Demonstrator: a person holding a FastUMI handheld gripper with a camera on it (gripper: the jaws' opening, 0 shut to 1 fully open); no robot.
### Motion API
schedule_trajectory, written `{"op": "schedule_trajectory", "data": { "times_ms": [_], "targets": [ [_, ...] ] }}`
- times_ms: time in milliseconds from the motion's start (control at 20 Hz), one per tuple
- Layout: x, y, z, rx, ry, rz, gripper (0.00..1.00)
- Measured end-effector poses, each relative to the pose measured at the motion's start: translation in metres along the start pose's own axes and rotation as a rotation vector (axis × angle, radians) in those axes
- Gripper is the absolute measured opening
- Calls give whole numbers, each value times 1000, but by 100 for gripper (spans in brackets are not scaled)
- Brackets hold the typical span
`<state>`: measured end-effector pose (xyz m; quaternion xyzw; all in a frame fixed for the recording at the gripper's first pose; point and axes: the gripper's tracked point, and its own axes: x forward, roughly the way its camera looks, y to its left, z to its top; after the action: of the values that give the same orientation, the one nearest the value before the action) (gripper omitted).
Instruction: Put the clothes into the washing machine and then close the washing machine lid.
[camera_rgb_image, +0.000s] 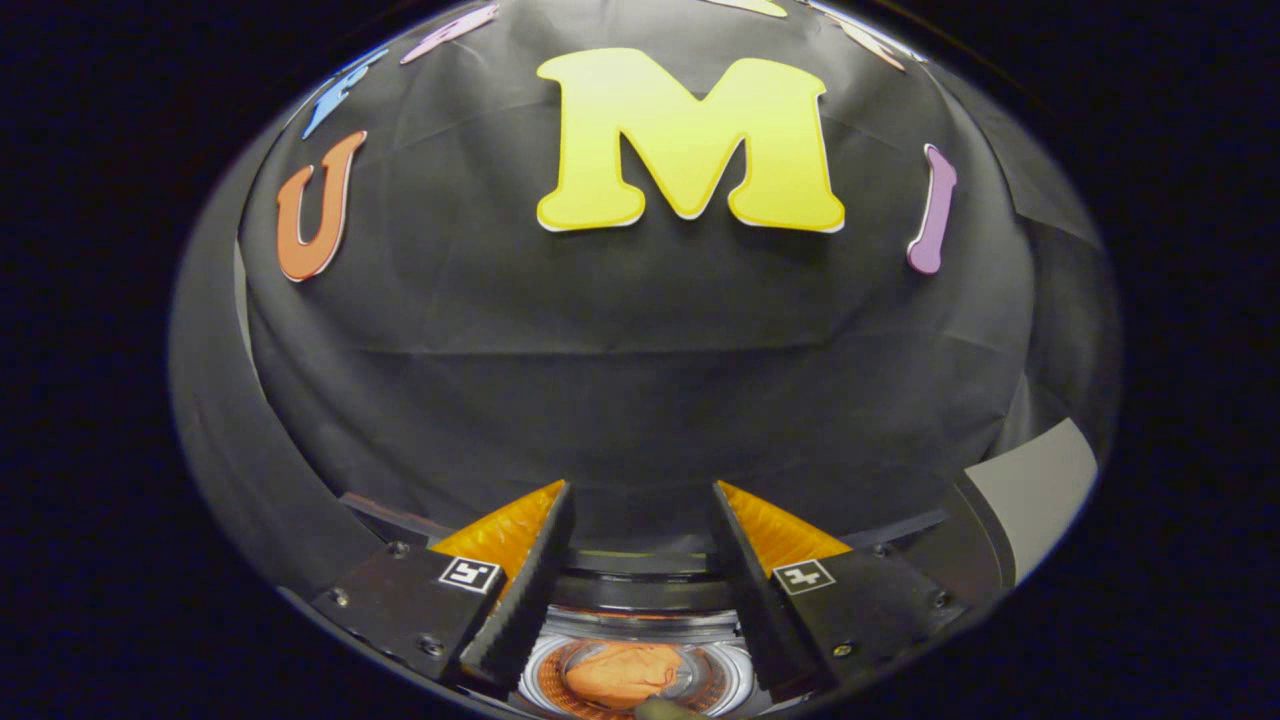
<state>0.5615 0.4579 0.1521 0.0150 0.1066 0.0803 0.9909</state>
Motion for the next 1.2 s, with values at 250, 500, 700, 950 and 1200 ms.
{"op": "schedule_trajectory", "data": {
  "times_ms": [250,500,700,950,1200],
  "targets": [
    [-15,2,-8,-12,-47,15,85],
    [-33,4,-21,-11,-20,32,85],
    [-49,5,-33,-24,-7,44,85],
    [-66,6,-49,-41,9,58,85],
    [-77,7,-61,-59,11,64,85]
  ]
}}
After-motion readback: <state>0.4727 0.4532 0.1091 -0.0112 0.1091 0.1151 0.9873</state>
